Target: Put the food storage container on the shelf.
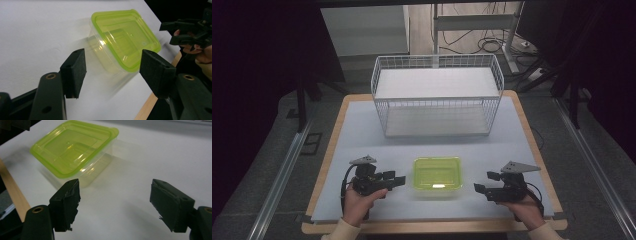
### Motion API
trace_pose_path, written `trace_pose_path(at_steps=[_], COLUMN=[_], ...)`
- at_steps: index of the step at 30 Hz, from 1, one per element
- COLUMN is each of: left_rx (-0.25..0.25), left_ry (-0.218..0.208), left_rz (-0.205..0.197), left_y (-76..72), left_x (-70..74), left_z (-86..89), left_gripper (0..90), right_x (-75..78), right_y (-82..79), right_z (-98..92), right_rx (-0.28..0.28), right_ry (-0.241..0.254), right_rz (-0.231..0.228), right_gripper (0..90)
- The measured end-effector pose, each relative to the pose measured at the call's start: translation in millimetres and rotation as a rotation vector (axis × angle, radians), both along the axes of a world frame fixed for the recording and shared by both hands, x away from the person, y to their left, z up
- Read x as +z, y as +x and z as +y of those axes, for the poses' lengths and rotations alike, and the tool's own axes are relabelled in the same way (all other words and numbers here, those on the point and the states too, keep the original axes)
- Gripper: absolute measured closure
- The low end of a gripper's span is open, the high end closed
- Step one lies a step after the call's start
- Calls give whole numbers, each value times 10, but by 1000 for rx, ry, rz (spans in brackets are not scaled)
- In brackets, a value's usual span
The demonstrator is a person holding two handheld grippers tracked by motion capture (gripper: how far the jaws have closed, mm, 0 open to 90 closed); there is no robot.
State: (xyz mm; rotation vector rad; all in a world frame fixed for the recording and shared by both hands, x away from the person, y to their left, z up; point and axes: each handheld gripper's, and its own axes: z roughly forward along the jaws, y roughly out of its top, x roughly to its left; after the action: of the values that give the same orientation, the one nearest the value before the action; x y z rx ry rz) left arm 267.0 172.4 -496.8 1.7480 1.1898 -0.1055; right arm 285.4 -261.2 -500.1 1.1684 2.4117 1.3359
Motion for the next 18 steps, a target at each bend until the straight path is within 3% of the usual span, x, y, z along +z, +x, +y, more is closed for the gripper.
trace_pose_path(at_steps=[5,10,18], left_rx=[9,1,-8], left_ry=[-31,-32,-68], left_rz=[18,34,66], left_y=[34,72,150], left_x=[-15,-44,-65], left_z=[-7,-32,-74], left_gripper=[402,407,425], right_x=[-7,-14,-29], right_y=[35,68,142], right_z=[51,77,161], right_rx=[-1,-3,7], right_ry=[53,81,130], right_rz=[55,90,148], right_gripper=[265,292,331])
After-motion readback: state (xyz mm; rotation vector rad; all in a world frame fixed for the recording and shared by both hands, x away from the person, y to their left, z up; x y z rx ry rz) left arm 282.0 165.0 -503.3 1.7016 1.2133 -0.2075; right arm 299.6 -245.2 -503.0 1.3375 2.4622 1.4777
